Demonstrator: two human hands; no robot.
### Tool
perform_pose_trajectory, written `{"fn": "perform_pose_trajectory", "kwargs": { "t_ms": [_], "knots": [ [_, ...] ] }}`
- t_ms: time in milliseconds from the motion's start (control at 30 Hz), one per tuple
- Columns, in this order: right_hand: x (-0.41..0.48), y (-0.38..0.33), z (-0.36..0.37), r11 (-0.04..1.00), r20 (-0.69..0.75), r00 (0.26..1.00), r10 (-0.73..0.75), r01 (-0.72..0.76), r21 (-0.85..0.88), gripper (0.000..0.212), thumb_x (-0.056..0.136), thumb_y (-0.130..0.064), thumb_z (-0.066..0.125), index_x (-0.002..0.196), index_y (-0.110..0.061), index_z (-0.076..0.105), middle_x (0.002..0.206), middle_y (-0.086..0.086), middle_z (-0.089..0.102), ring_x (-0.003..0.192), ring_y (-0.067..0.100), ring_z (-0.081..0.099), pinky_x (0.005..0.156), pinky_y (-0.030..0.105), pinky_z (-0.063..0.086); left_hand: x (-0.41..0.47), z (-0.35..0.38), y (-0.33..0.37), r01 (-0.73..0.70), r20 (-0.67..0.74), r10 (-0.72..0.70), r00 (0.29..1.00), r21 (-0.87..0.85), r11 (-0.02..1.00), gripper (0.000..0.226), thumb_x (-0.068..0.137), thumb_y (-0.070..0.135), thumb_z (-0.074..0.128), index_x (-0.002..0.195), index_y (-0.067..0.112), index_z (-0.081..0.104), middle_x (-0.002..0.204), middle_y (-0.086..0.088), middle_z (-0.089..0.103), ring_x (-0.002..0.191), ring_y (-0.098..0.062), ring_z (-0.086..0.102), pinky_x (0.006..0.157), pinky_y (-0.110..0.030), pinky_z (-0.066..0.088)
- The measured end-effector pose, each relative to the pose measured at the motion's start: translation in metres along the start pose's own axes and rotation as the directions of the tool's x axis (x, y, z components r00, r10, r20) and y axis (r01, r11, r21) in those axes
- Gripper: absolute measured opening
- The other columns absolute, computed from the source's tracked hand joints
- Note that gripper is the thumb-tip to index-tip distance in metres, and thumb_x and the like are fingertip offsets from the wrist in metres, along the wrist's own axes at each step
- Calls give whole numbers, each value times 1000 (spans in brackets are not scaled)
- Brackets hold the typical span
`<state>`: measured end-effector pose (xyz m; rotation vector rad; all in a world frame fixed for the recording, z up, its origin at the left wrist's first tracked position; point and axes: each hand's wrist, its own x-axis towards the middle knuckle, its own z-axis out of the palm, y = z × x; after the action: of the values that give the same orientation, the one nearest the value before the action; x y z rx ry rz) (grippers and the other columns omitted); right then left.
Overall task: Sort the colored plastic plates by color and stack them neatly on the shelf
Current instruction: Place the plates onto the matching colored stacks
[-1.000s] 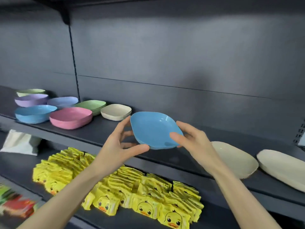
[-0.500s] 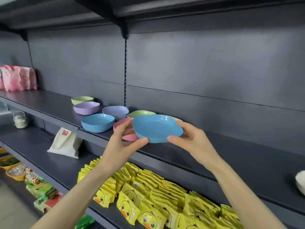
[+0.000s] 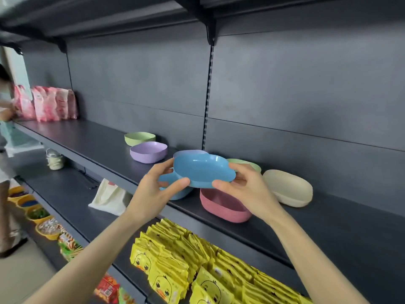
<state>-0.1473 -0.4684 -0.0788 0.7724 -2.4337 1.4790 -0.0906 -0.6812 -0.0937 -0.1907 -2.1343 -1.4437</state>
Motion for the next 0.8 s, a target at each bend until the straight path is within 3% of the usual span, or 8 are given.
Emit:
{"fn": "perform_pose_trajectory", "kwargs": {
  "t_ms": [67, 233, 367, 400, 500, 600, 700, 800],
  "knots": [
    [17, 3, 17, 999, 6, 1000, 13, -12, -45, 96, 49, -81, 67, 126, -24, 57, 124, -11, 58, 113, 5, 56, 100, 35, 46, 14, -15, -19, 16, 16, -15, 1000, -22, 1000, 71, 72, 47, 71, 133, 18, 50, 119, 21, 56, 109, -13, 61, 90, -21, 48],
    [43, 4, 60, 992, 8, 993, 120, -119, -51, 97, 48, -79, 71, 123, -19, 58, 120, -6, 63, 108, 9, 61, 97, 37, 49, 46, -49, -63, 1, 125, 5, 992, -47, 999, 68, 72, 44, 65, 133, 18, 50, 123, 17, 60, 113, -15, 60, 100, -36, 45],
    [57, -1, 96, 979, -56, 985, 161, -167, -118, 82, 52, -76, 71, 97, -7, 63, 96, 13, 67, 85, 27, 63, 84, 51, 51, 76, -71, -102, -25, 255, 37, 966, -48, 999, 56, 76, 50, 68, 126, 31, 52, 120, 25, 59, 114, -2, 56, 103, -34, 42],
    [59, -3, 103, 974, -78, 981, 178, -187, -130, 81, 53, -74, 72, 93, -5, 62, 92, 13, 68, 84, 30, 64, 81, 48, 52, 83, -76, -111, -35, 287, 44, 957, -37, 999, 54, 75, 55, 68, 123, 38, 50, 120, 27, 57, 115, 2, 54, 104, -33, 40],
    [63, -7, 122, 955, -135, 966, 219, -241, -175, 89, 50, -79, 70, 104, -9, 64, 108, 13, 67, 102, 32, 62, 90, 54, 49, 97, -85, -137, -32, 372, 51, 927, -58, 998, 60, 66, 65, 60, 121, 48, 46, 126, 26, 54, 123, 0, 47, 108, -36, 36],
    [64, -7, 134, 920, -177, 940, 290, -325, -217, 113, 43, -86, 64, 126, -11, 56, 125, 0, 62, 114, 19, 58, 97, 44, 47, 109, -88, -155, -32, 450, 81, 889, -114, 993, 72, 71, 68, 61, 132, 35, 46, 135, 17, 52, 128, -8, 45, 108, -43, 37],
    [62, -11, 140, 881, -211, 917, 339, -388, -272, 120, 38, -89, 61, 128, -9, 54, 128, 1, 60, 117, 19, 56, 99, 43, 46, 115, -86, -159, -16, 513, 100, 853, -165, 986, 56, 76, 49, 62, 127, 39, 43, 135, 10, 50, 125, -6, 47, 105, -39, 43],
    [57, -13, 150, 854, -238, 896, 375, -434, -288, 122, 40, -84, 62, 133, -7, 49, 133, 4, 56, 121, 20, 53, 102, 43, 44, 118, -85, -168, -5, 555, 129, 822, -219, 976, 56, 74, 41, 61, 127, 37, 41, 136, 6, 47, 124, -2, 46, 99, -29, 47]
  ]
}}
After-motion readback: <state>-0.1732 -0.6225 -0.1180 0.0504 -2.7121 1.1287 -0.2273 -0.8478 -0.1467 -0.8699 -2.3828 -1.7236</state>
